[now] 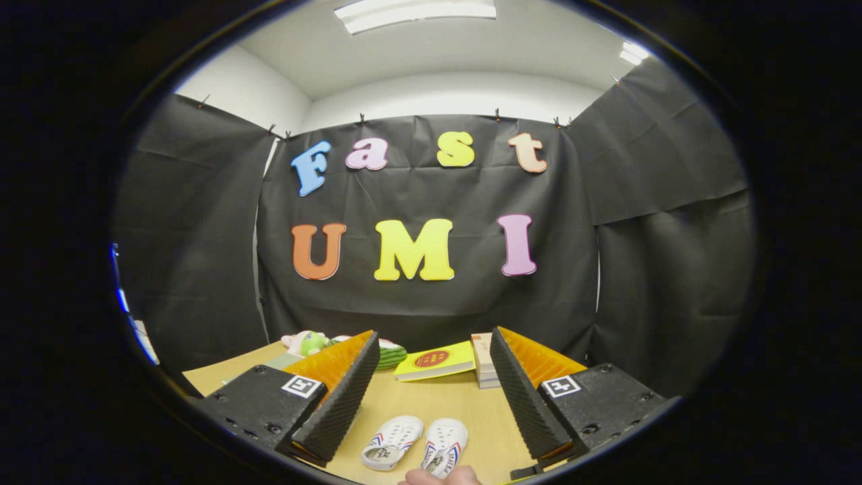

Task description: Open the storage box then place both shoes into the box .Put the left shoe in first, then the right shoe, with the right side of both shoes facing outward in a uniform manner.

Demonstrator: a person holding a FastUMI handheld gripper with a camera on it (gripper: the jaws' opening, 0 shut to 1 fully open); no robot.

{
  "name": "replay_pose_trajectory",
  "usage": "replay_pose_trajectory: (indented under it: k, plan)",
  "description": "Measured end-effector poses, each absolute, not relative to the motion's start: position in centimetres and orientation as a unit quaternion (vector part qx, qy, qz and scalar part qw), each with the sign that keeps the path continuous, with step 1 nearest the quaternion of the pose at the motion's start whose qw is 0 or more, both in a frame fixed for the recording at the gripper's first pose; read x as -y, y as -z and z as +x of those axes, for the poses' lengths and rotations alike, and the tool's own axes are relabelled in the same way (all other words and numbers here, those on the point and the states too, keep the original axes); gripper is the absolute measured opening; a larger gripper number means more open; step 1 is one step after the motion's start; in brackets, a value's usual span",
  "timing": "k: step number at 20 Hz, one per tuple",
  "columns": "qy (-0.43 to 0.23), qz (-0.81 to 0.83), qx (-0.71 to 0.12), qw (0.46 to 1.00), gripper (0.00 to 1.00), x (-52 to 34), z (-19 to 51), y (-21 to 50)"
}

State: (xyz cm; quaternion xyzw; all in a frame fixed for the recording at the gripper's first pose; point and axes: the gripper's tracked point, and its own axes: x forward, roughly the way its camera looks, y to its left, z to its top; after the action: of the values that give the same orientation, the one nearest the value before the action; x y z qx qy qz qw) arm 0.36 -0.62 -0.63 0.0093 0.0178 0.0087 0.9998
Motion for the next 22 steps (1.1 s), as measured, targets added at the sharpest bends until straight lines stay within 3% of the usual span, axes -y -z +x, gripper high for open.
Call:
replay_pose_trajectory:
  k: [14, 22]
  plan:
    - [-0.052, 0.040, -0.044, 0.997, 1.00, -0.5, 0.9, 1.9]
    - [-0.152, 0.115, -0.121, 0.974, 1.00, -3.5, 1.5, 6.3]
